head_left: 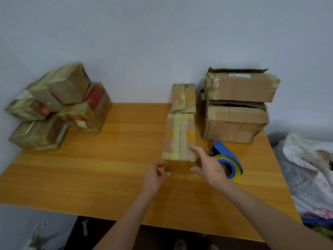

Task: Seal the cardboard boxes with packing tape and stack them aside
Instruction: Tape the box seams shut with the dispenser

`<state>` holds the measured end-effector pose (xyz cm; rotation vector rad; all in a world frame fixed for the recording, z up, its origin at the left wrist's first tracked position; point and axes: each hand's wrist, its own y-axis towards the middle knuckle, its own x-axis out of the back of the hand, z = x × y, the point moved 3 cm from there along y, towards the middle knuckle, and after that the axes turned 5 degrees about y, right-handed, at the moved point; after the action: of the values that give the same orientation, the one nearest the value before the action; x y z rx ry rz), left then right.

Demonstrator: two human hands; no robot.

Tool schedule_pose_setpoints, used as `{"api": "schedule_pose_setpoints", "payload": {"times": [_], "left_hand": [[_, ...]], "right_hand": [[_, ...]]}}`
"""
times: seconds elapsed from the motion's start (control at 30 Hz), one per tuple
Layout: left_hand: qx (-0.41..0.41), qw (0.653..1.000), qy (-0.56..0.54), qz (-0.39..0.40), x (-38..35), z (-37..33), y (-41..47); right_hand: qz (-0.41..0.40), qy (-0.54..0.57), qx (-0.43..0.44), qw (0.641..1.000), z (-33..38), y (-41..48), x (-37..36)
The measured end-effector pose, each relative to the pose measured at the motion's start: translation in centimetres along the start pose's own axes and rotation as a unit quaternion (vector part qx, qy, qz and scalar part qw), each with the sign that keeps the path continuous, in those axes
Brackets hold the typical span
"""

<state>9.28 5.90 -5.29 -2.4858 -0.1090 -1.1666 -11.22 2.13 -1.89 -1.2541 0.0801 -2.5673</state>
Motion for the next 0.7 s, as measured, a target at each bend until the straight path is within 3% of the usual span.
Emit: {"api": "schedule_pose_setpoints", "payload": {"times": [0.1, 0.2, 0.33, 0.43, 0.57, 0.7], "left_hand": [[-0.07, 0.993, -0.047, -0.088, 1.6, -0.8, -0.3], [-0.116, 0.988, -0.094, -0.039, 2.1, -3.5, -0.4], [-0.097, 0.992, -0.059, -0.063, 1.5, -4.6, 0.1], [-0.125, 0.99, -0.042, -0.055, 2.1, -4.0, 0.4], [-0.112, 0.99, -0.07, -0.048, 1.8, -3.4, -0.7], [-0.097, 0.986, -0.127, -0.051, 0.7, -5.3, -2.0]], "right_hand": [[-0.02, 0.025, 0.009, 0.999, -0.7, -0.3, 0.6], [-0.047, 0.017, 0.001, 0.999, 0.1, 0.6, 0.4], [-0.053, -0.029, -0.026, 0.998, 1.0, 0.9, -0.2], [-0.037, -0.012, 0.005, 0.999, 0.6, 0.9, 0.0], [-0.012, 0.071, 0.016, 0.997, -0.5, 0.0, 0.1], [-0.02, 0.054, -0.024, 0.998, 1.2, -1.1, -0.9]]}}
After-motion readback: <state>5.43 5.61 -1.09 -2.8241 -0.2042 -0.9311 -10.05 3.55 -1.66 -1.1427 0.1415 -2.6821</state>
